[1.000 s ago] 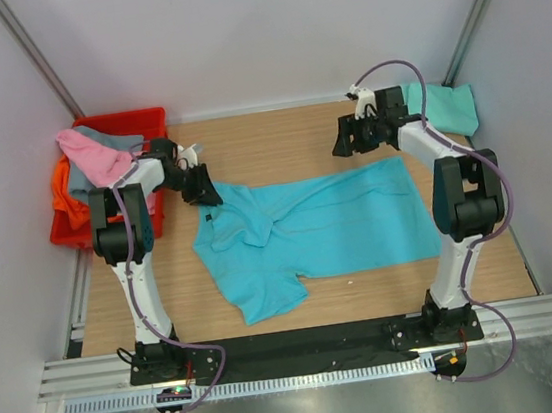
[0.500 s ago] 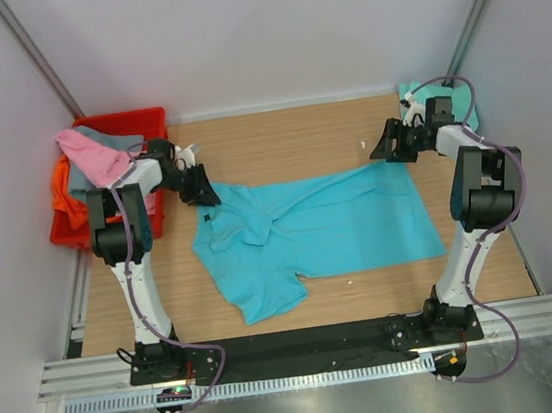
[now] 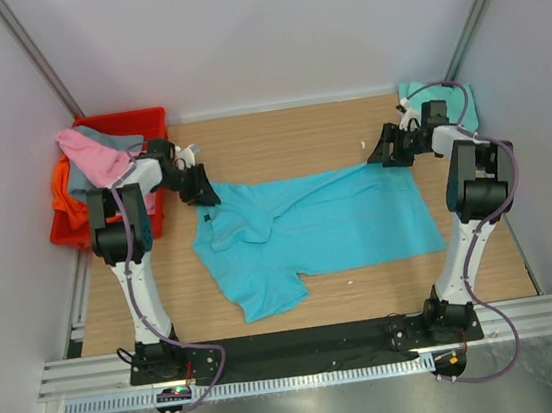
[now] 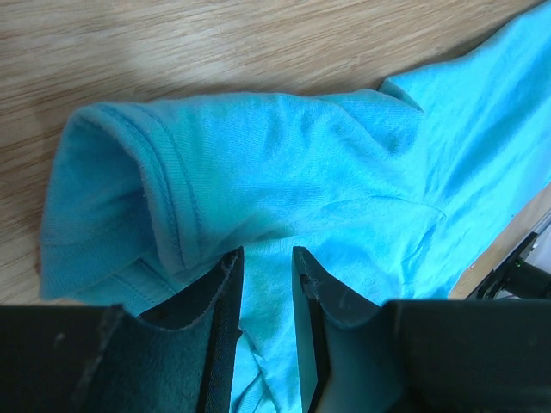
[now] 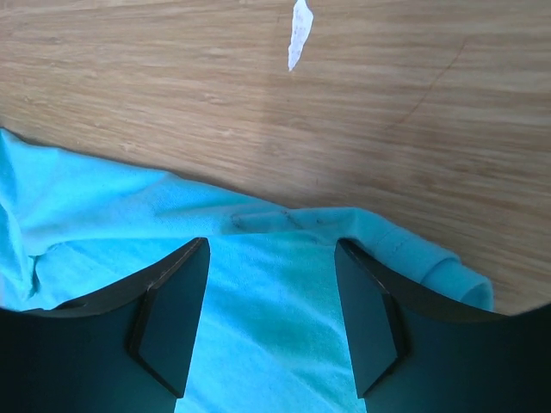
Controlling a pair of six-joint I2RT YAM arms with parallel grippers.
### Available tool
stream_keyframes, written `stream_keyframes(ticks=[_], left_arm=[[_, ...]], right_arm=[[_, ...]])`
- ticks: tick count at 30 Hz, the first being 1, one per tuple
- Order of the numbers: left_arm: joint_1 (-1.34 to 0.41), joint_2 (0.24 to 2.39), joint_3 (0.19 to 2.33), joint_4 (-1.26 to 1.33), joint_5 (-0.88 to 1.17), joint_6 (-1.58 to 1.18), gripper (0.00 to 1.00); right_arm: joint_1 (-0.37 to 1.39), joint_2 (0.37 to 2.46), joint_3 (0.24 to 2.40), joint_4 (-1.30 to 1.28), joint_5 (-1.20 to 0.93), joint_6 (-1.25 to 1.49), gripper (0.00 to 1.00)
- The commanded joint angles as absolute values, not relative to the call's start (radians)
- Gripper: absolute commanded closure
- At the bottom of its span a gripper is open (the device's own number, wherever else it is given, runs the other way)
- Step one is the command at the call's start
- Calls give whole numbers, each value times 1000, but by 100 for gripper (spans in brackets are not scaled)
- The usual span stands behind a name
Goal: Fold and stack the t-shirts
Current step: Fold the tshirt
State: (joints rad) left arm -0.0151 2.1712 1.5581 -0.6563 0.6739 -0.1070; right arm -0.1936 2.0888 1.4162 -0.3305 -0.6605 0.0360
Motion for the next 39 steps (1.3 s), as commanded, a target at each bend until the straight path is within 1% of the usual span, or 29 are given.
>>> stream_keyframes(ticks=[1, 10, 14, 16, 18, 20, 22, 23, 24, 28, 33, 38, 39], left_arm=[[-5, 2197, 1603, -653, 623, -107, 69], [-5, 2328, 1844, -704, 557, -109, 69], [-5, 2408, 2023, -751, 549, -112, 69], [-6, 2430, 2066, -794, 570, -112, 69], [-8, 2367, 2037, -782, 587, -109, 69], [-15, 2291, 1953, -753, 594, -92, 69], [-24, 2170, 1901, -730, 598, -81, 68], [-29, 2131, 1852, -727, 609, -78, 67], [-32, 2050, 1826, -718, 618, -83, 66], [-60, 1900, 1645, -680, 643, -89, 64], [-95, 1847, 1523, -686, 646, -77, 65], [-103, 1874, 1408, -658, 640, -64, 67], [-103, 1882, 1395, -650, 637, -66, 69]], right_arm=[[-201, 2144, 1448, -339, -552, 5, 33], [-201, 2200, 1516, -402, -503, -58, 33], [-202, 2194, 1517, -402, -491, -72, 33], [-204, 2174, 1516, -400, -497, -74, 32], [-206, 2146, 1494, -391, -505, -75, 33], [-207, 2080, 1458, -373, -506, -81, 33], [-209, 2025, 1433, -356, -511, -90, 32], [-209, 1969, 1415, -354, -515, -94, 32], [-210, 1941, 1407, -365, -523, -98, 32], [-210, 1815, 1361, -419, -552, -142, 31], [-210, 1701, 1286, -483, -548, -181, 31], [-221, 1707, 1235, -505, -488, -225, 32], [-224, 1712, 1233, -506, -482, -225, 34]])
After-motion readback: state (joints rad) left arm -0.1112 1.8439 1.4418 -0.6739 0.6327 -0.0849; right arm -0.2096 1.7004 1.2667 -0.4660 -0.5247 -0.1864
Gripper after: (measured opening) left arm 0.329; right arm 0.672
